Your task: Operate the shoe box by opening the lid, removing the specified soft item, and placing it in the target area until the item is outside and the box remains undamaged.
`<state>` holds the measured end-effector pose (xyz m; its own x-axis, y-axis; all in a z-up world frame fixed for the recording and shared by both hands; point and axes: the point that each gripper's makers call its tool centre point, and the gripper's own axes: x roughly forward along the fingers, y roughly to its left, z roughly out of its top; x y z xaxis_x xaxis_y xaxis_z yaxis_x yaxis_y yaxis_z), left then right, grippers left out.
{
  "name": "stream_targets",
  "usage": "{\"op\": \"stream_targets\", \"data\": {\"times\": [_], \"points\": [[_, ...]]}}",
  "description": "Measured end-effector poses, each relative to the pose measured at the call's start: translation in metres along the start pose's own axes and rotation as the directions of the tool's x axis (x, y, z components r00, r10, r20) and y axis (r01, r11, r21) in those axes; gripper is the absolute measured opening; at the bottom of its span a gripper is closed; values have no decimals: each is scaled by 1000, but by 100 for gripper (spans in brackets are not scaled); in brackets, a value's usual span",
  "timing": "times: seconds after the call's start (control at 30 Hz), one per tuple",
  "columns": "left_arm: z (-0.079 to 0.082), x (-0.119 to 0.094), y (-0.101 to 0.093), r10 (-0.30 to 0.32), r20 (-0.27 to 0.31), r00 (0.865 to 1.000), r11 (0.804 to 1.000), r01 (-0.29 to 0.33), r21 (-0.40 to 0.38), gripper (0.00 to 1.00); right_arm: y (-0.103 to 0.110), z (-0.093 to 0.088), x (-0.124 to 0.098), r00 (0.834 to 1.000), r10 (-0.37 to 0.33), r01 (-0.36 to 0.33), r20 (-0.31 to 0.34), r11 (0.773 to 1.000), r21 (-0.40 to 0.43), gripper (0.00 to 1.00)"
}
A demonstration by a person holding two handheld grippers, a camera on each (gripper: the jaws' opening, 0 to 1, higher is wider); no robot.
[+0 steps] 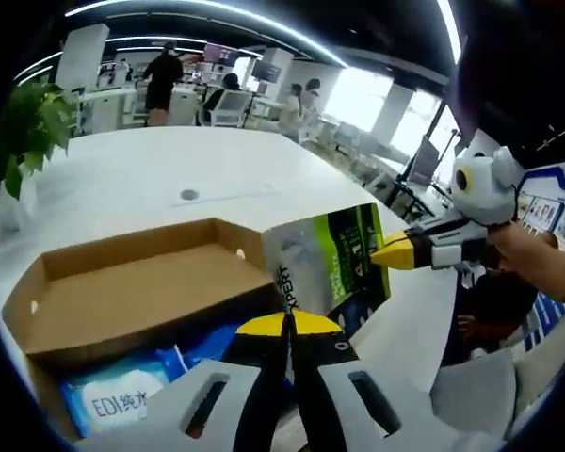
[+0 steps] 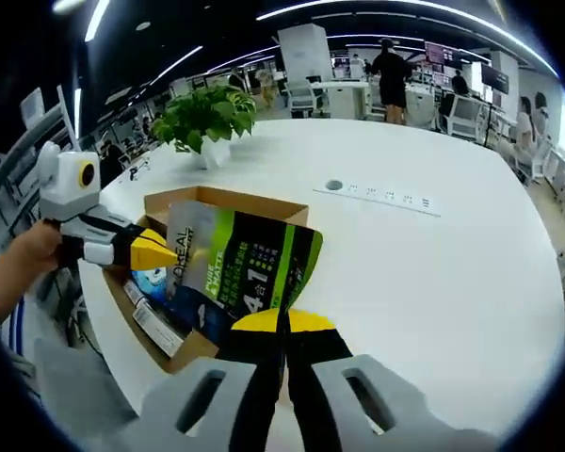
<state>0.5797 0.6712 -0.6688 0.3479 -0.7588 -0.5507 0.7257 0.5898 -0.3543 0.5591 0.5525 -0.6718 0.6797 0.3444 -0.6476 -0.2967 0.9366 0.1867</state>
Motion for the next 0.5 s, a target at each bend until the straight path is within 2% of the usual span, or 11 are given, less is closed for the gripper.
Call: {"op": "stream_targets", "data": {"times": [0.27,0.5], "points": [[4,18,-16,-27,-11,1000,1000,27,15,0,-23,-7,-4,999,-48,49,-10,999,4,0],[2,31,-26,-48,-30,998,998,49,27,0,-37,-15,-6,997,-74,75,-24,997,16,0]]}}
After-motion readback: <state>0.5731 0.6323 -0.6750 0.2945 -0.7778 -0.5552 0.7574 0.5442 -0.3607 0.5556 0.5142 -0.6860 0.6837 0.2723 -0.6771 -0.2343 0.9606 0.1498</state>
